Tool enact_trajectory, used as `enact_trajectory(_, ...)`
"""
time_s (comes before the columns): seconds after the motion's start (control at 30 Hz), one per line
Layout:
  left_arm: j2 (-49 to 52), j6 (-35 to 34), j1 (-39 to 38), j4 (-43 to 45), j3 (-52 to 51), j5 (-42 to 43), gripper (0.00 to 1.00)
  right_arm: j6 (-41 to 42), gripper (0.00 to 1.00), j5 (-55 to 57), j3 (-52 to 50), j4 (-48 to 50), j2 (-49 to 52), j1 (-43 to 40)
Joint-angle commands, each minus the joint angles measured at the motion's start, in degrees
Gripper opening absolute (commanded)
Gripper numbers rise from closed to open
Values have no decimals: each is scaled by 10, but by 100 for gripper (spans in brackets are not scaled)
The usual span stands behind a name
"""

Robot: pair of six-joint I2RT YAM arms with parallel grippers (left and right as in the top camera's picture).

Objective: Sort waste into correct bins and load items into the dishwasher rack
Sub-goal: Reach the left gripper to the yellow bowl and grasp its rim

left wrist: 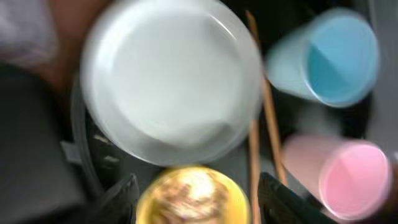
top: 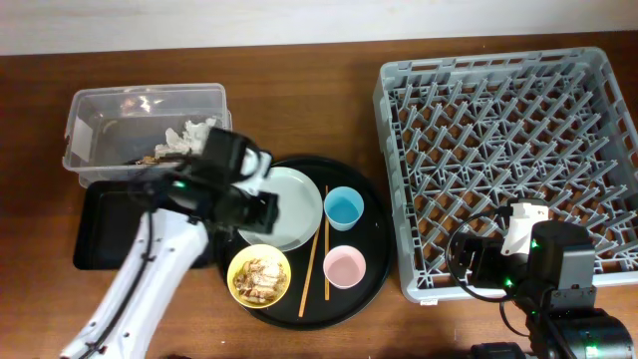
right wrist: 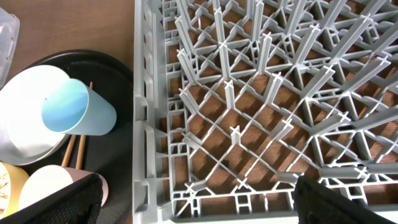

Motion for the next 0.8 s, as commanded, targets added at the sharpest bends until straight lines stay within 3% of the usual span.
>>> enact_trajectory(0.0, 2, -101, -65, -1, -56, 27, 61, 4, 99, -1, 10, 2, -2, -3)
enact_trajectory(0.07, 9, -146, -98, 12, -97, 27, 61, 4, 99, -1, 10, 2, -2, -3)
enact_trajectory(0.33, 89, -187, -163, 105, -181, -6, 54, 4, 99, -2, 10, 0, -2, -3)
enact_trajectory(0.4, 115, -187, -164, 115, -181, -6, 48, 4, 99, -1, 10, 0, -2, -3)
enact_trajectory(0.53, 127, -187, -164, 119, -181, -10, 25, 4, 99, -1, 10, 0, -2, -3)
enact_trajectory(0.6, 127, -187, -164, 118, -180, -10, 27, 4, 99, -1, 10, 0, -2, -3)
enact_trajectory(0.63, 127, -187, -163, 111, -173, -18, 34, 4, 99, -1, 10, 0, -2, -3)
enact_trajectory(0.77, 126, -187, -163, 79, -129, -48, 34, 4, 99, -1, 10, 0, -2, -3)
